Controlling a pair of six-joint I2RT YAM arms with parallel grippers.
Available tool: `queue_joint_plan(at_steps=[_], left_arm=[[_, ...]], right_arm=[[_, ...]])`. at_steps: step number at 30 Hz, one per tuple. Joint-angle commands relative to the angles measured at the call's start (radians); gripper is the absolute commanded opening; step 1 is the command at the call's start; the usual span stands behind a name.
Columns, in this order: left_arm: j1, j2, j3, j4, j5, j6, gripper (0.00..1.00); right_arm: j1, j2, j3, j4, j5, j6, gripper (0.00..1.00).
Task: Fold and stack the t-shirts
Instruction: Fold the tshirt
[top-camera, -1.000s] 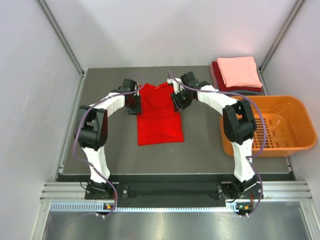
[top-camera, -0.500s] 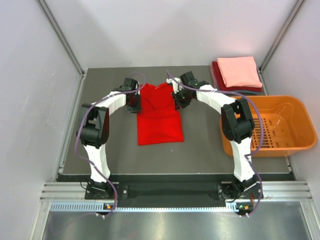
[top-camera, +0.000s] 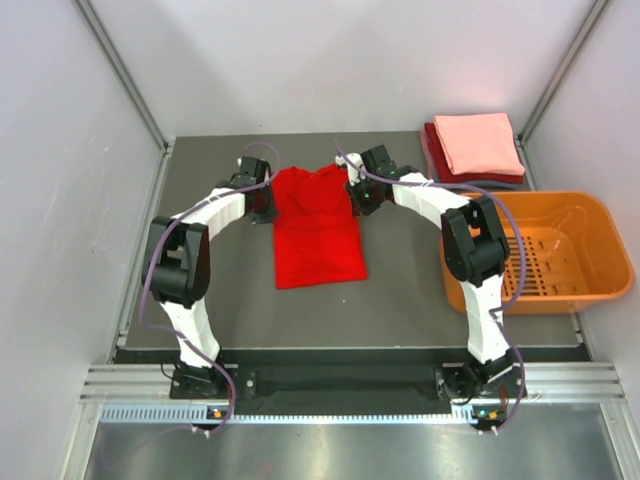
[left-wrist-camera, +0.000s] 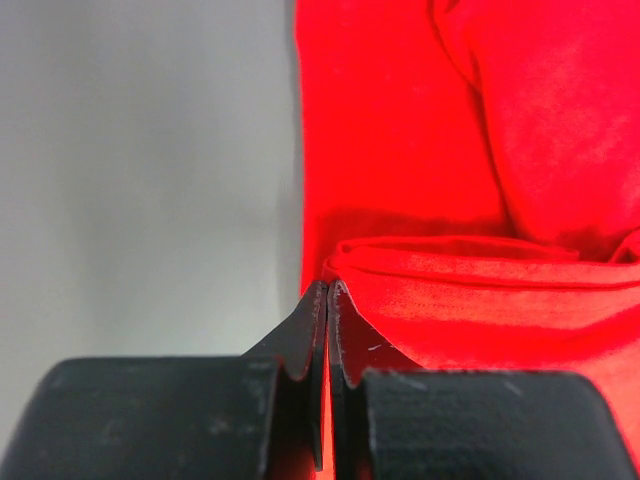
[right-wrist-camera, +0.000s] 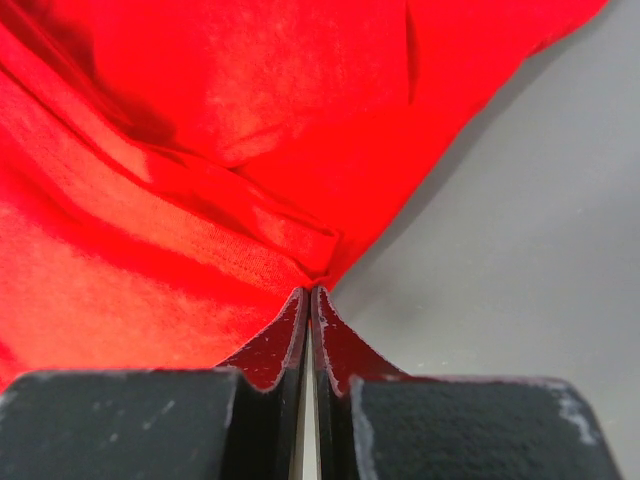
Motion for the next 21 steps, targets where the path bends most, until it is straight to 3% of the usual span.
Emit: queue_joint_plan(at_steps=[1, 18, 21], left_arm=[[0.019, -0.045, -0.026, 0.071, -0.033, -0.029, 0.00], [0.049, 0.037, -0.017, 0.126, -0.003, -0.029, 0.00], [0.049, 0.053, -0.005, 0.111, -0.007, -0.026, 0.02]], right_arm=[[-0.018, -0.066, -0.014, 0.062, 0.033, 0.004, 0.00], [-0.025, -0.057, -0.046, 0.172, 0.088, 0.061, 0.00], [-0.026, -0.037, -0.030, 0.165, 0.099, 0.068, 0.04]])
